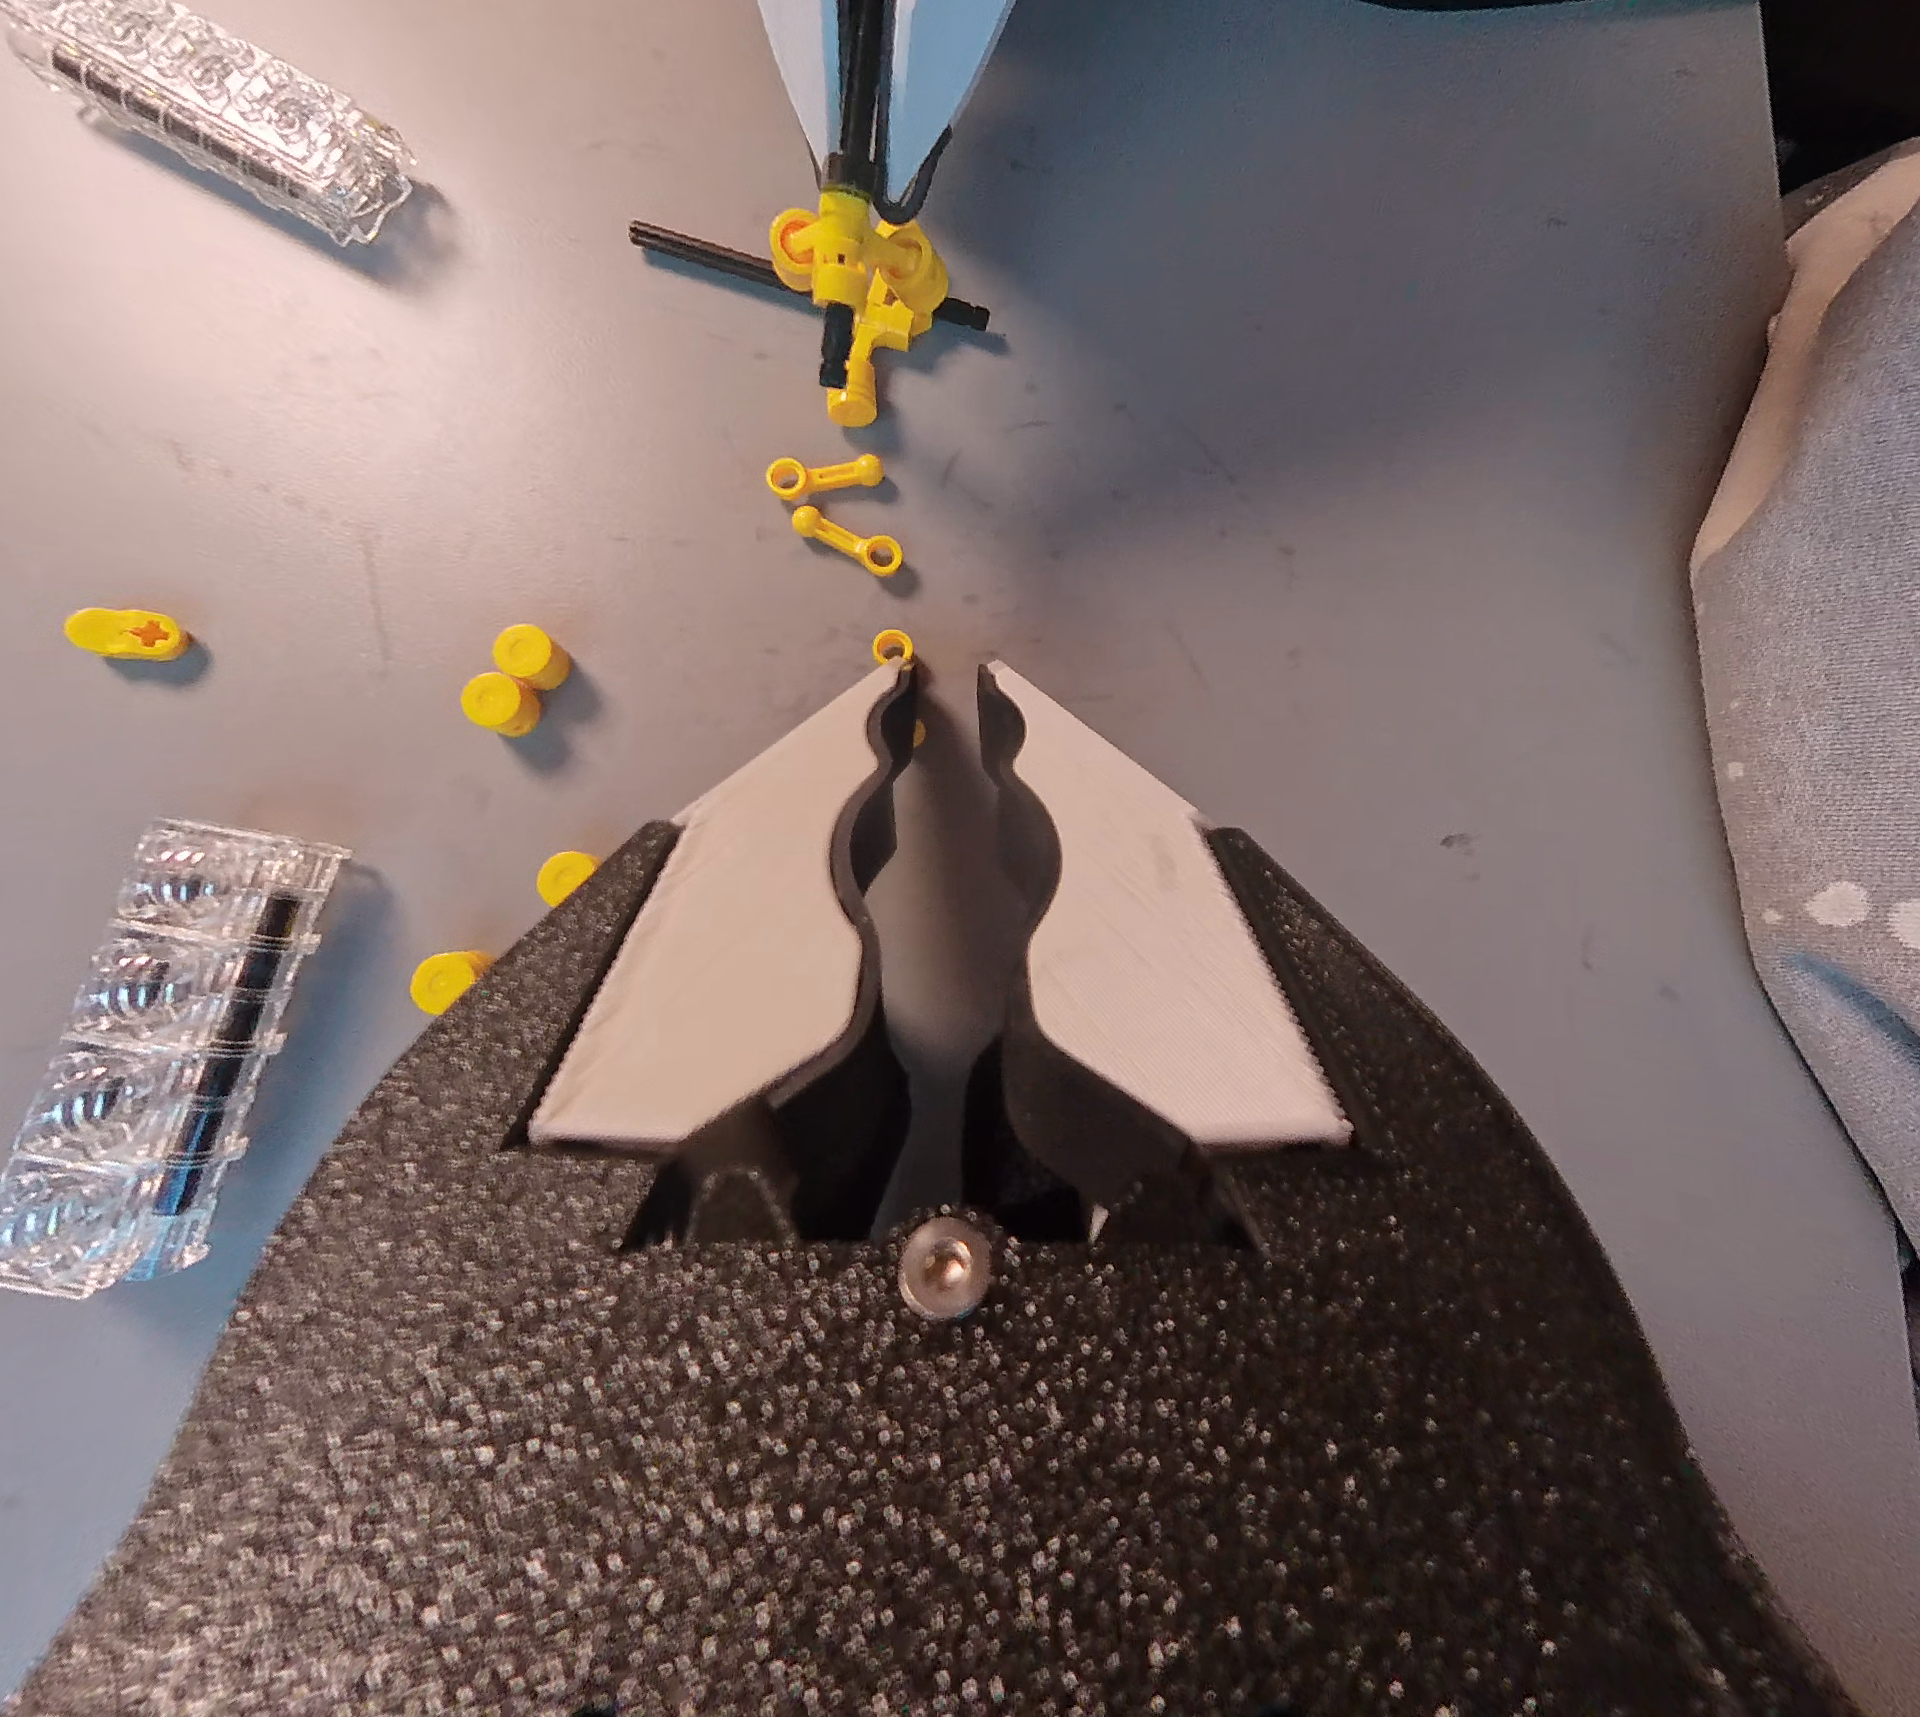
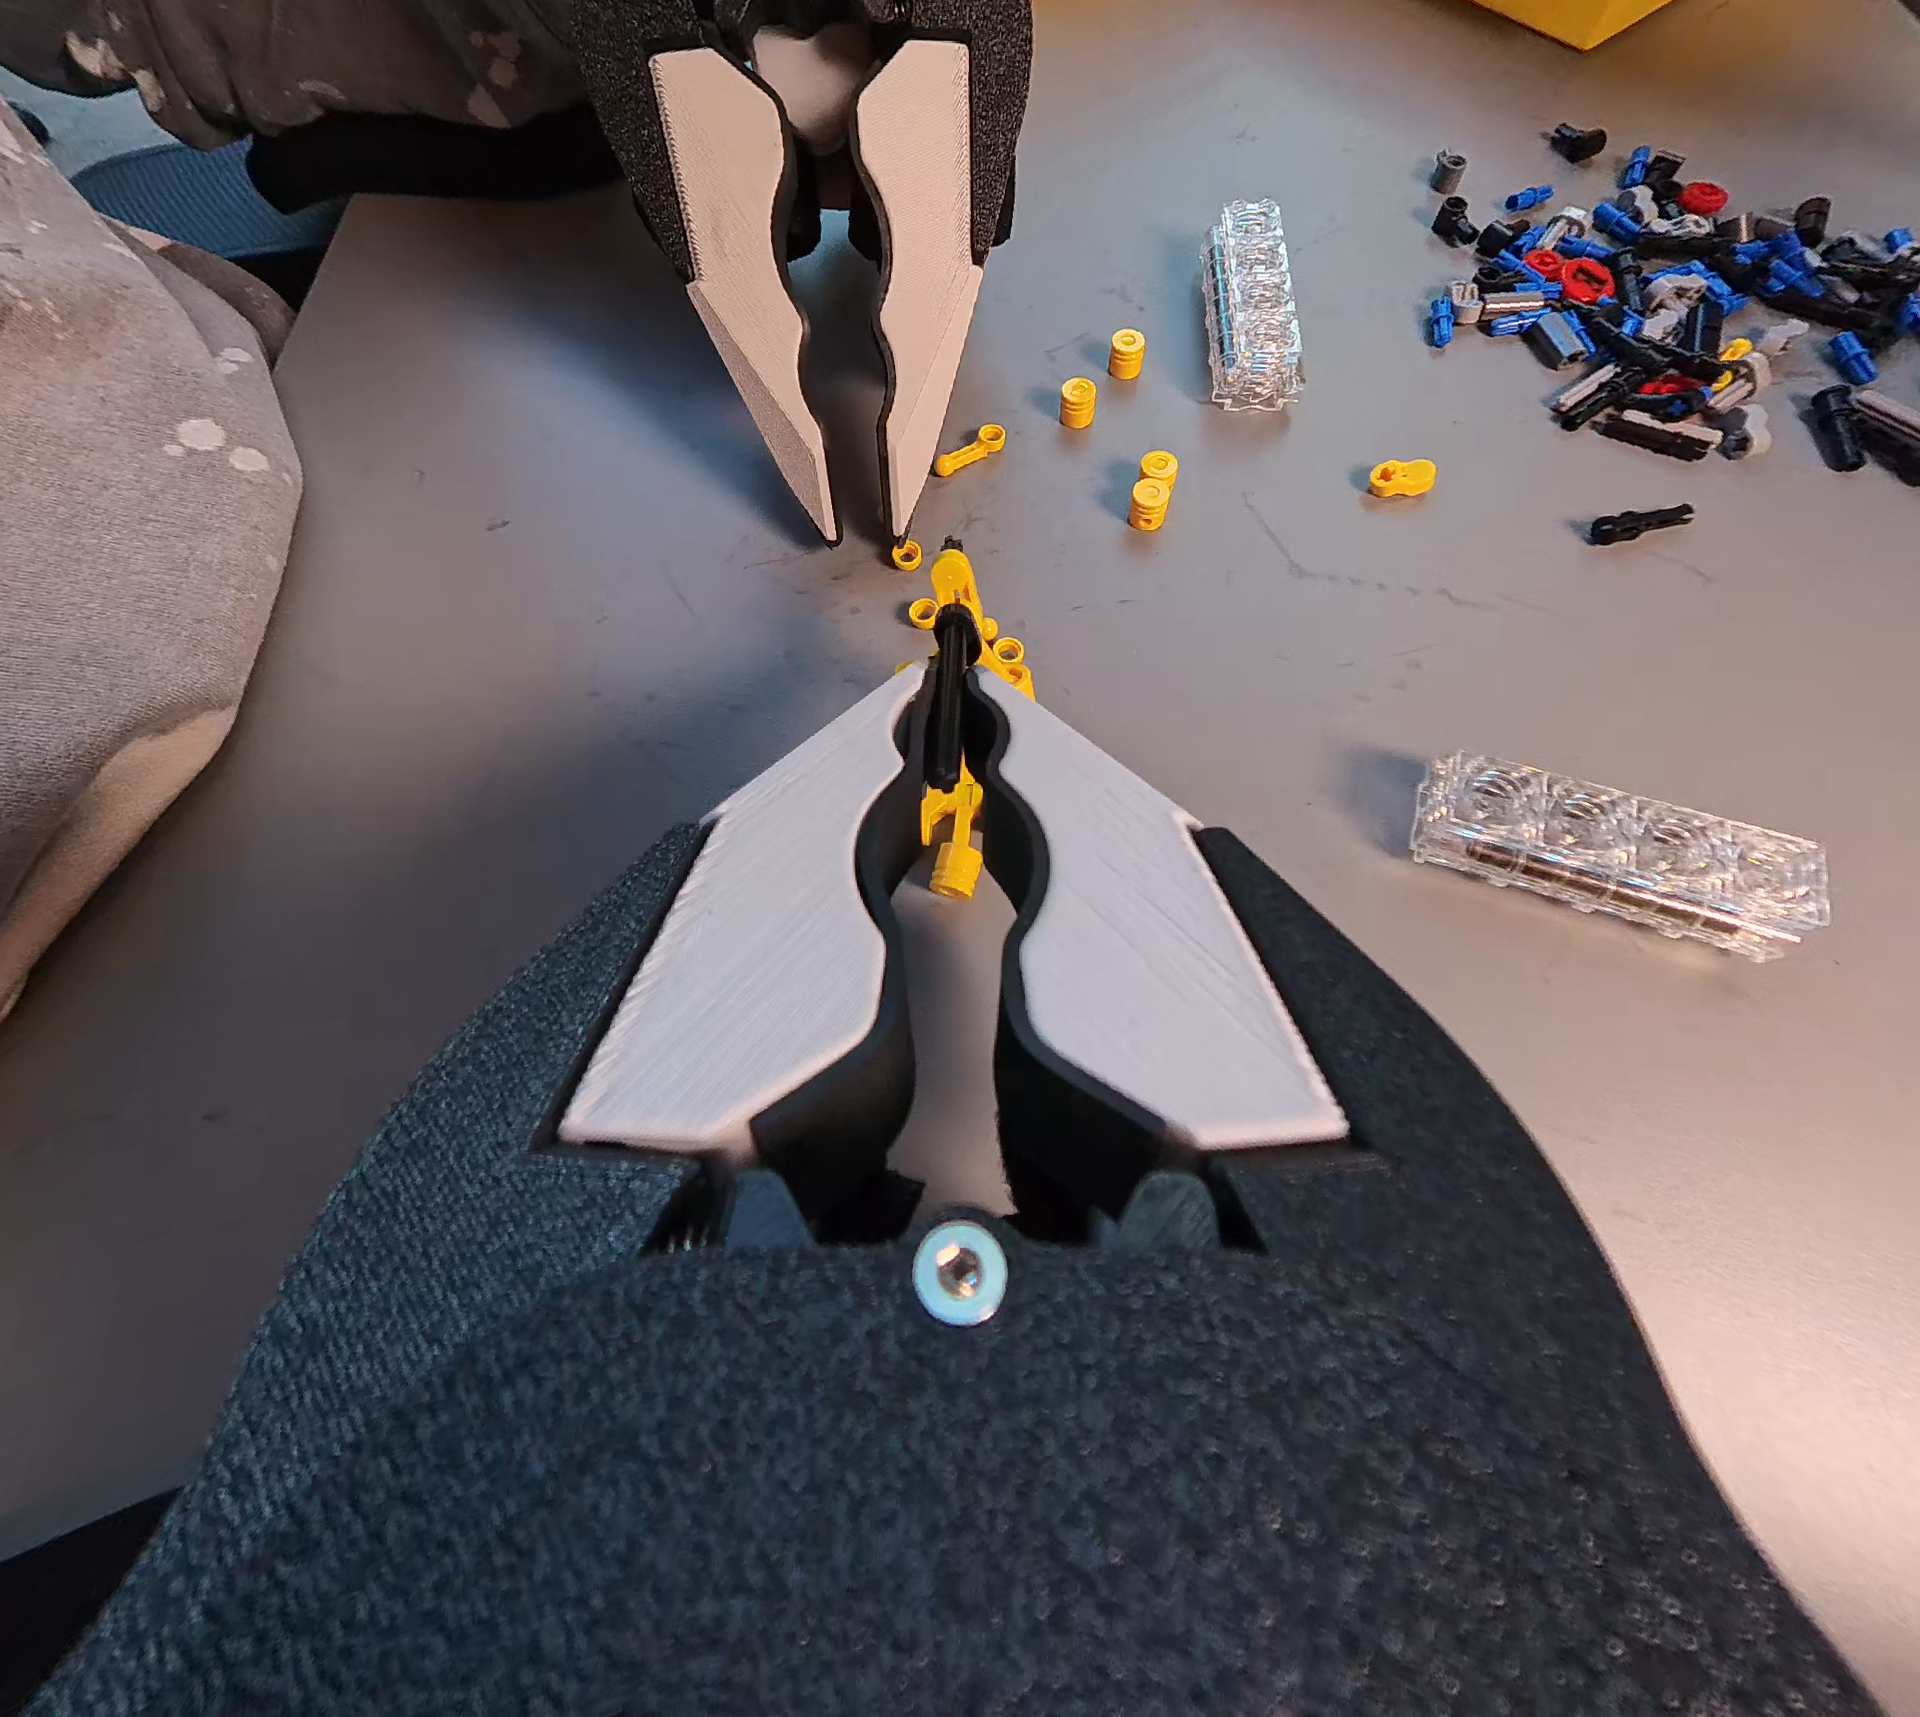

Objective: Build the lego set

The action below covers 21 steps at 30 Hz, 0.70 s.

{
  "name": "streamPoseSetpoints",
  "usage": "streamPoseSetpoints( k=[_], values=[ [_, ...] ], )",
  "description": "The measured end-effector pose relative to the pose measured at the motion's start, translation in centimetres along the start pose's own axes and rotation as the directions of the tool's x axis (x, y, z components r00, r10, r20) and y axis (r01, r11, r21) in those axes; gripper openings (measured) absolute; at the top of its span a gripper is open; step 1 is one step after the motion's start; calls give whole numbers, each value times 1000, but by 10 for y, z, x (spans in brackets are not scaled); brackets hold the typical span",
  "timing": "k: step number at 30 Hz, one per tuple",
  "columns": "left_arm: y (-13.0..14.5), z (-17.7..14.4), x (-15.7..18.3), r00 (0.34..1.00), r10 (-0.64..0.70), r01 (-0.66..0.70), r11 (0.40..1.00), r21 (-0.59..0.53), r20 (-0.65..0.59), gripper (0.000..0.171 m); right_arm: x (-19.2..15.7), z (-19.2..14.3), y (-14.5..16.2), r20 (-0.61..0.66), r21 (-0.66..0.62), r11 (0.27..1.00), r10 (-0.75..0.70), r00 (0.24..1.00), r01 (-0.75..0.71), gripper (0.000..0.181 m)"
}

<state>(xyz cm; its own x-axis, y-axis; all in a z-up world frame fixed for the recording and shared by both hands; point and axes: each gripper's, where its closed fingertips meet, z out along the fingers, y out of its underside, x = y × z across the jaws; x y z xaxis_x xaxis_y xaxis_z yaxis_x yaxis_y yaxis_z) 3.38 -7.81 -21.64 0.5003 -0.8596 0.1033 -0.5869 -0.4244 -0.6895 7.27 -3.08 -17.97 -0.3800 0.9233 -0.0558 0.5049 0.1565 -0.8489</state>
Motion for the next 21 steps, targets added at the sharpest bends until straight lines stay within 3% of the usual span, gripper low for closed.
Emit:
streamPoseSetpoints(
  k=[5, 11, 17, 21],
  values=[
    [2, -1, 3, 1000, 2, -2, 1000, -8, -14, 12, 1, -1, 0, -9, -2, 1000, -1, 1000, 1, 3],
    [6, -5, 7, 999, 2, -3, 1000, -14, -32, 12, 30, -15, 11, -144, -41, 998, 48, 988, -54, 3],
    [7, -6, 7, 999, 3, -3, 1000, -5, -40, 12, 47, -27, 46, -242, -217, 975, -1, 970, -53, 3],
    [3, -16, 5, 999, -13, 15, 999, 40, -46, 16, 51, -28, 48, -262, -233, 971, -20, 965, -44, 4]
  ],
)
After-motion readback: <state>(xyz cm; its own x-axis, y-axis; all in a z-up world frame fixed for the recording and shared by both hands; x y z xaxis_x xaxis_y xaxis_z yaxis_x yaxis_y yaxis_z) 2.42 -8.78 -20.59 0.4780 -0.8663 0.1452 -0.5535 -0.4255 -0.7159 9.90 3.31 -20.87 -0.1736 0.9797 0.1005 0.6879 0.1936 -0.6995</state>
